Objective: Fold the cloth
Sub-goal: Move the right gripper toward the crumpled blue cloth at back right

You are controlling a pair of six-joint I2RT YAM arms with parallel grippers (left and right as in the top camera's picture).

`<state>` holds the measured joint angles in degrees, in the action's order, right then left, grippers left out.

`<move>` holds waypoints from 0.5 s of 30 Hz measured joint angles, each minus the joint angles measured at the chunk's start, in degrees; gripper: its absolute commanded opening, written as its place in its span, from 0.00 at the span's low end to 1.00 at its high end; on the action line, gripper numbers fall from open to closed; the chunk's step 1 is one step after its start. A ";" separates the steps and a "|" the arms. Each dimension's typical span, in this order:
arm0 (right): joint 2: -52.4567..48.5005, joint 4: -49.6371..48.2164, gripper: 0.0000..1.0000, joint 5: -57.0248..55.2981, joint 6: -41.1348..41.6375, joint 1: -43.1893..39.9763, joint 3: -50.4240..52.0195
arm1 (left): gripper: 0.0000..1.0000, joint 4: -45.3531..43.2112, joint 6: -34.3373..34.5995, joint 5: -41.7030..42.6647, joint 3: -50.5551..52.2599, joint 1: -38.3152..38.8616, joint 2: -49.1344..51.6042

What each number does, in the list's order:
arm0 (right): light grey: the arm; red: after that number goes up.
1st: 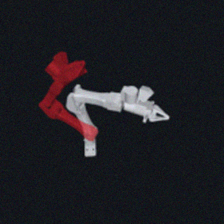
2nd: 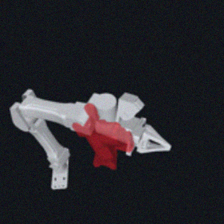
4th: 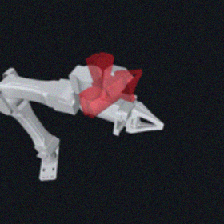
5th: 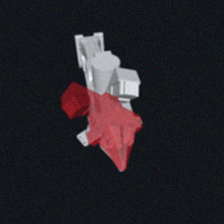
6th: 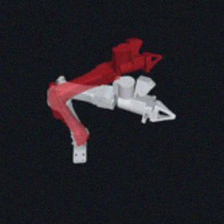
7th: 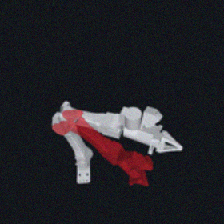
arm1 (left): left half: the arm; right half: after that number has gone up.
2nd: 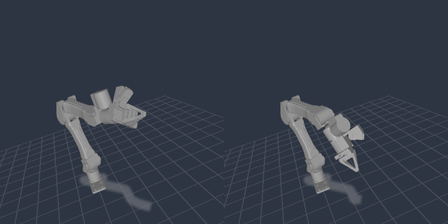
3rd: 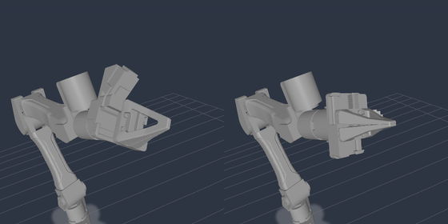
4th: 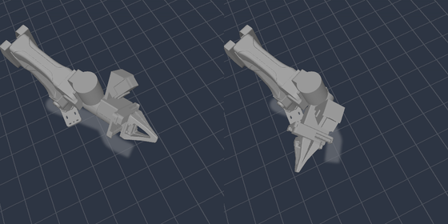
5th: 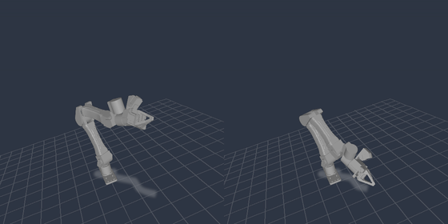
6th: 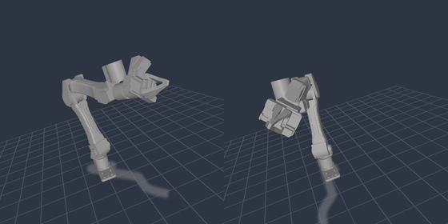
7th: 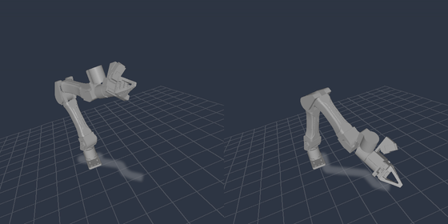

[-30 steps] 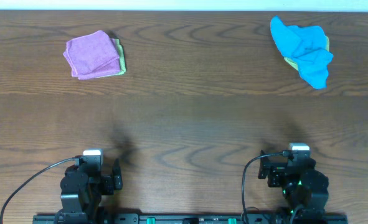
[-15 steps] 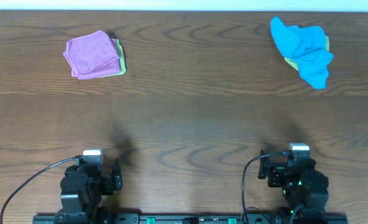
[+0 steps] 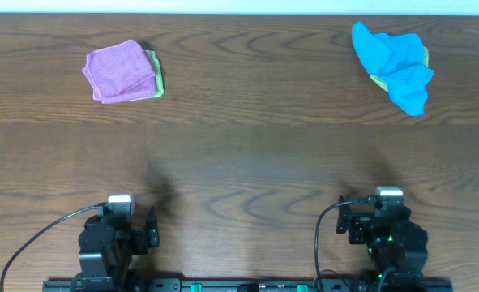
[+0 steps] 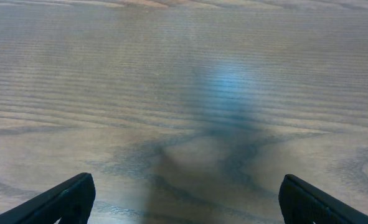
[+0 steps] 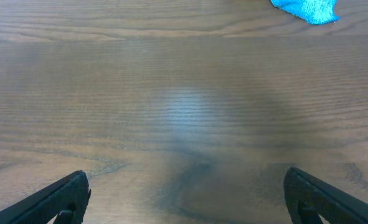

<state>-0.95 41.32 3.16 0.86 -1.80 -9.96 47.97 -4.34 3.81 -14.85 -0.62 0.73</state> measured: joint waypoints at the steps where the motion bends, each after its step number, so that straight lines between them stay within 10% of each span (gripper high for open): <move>1: 0.00 -0.02 0.99 0.00 0.00 0.00 0.00 | 0.95 0.00 0.00 -0.02 0.00 0.00 0.00; 15: -0.96 -0.13 0.99 -0.07 0.52 0.00 -0.07 | 0.95 0.00 0.00 -0.02 0.00 0.00 0.00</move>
<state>-1.91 41.19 3.09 1.39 -1.80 -10.02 47.97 -4.34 3.79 -14.85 -0.62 0.73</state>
